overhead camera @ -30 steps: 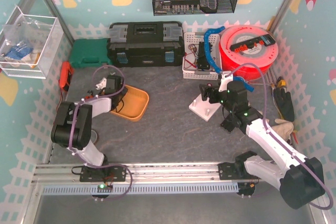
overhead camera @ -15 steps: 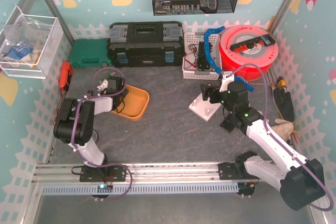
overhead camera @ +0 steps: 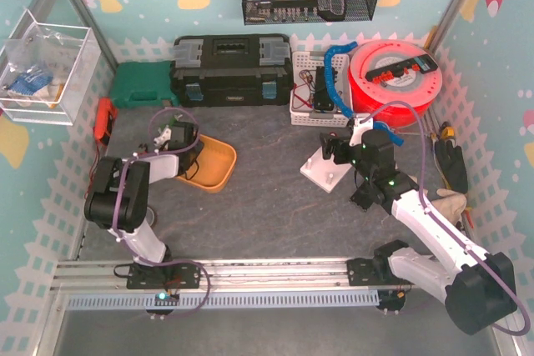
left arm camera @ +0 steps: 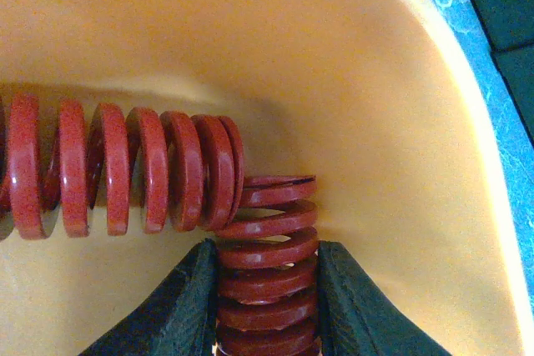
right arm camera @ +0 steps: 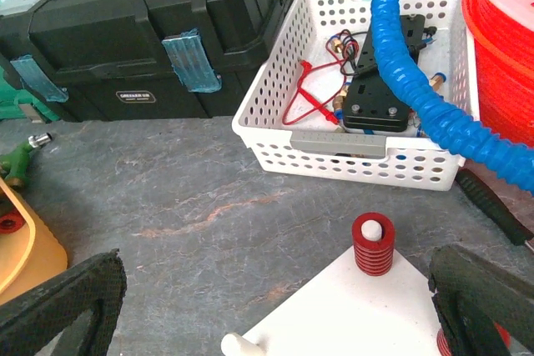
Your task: Install the large spring
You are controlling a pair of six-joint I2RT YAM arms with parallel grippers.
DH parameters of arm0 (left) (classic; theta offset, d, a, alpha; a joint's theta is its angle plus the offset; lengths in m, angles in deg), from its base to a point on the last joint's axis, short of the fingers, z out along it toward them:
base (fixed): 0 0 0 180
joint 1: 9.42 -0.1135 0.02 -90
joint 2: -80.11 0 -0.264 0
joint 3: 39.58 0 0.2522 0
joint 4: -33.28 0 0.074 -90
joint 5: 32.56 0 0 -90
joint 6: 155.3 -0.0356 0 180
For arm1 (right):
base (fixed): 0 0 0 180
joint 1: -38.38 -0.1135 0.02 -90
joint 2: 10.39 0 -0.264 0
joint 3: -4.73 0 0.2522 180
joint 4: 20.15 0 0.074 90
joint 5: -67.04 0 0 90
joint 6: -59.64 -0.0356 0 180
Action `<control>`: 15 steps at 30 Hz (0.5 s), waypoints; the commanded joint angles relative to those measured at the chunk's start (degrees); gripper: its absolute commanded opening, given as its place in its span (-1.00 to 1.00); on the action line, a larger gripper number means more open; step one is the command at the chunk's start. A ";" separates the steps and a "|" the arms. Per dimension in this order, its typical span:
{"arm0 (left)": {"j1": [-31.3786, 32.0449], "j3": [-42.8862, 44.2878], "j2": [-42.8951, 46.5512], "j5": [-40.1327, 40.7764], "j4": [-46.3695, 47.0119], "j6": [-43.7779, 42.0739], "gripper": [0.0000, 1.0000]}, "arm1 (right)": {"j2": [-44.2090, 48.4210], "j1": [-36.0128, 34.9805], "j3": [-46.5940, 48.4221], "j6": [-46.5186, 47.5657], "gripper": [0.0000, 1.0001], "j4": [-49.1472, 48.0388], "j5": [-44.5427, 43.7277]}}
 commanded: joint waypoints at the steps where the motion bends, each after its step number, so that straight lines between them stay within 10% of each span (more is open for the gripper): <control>1: -0.29 -0.63 2.78 -1.06 -2.07 0.82 -0.51 | 1.30 -0.33 -0.82 0.29 0.96 -1.01 -1.12; 15: 1.74 -5.94 15.11 -2.37 -2.44 1.27 -0.55 | 1.78 -0.33 -0.90 0.29 0.96 -0.88 -1.73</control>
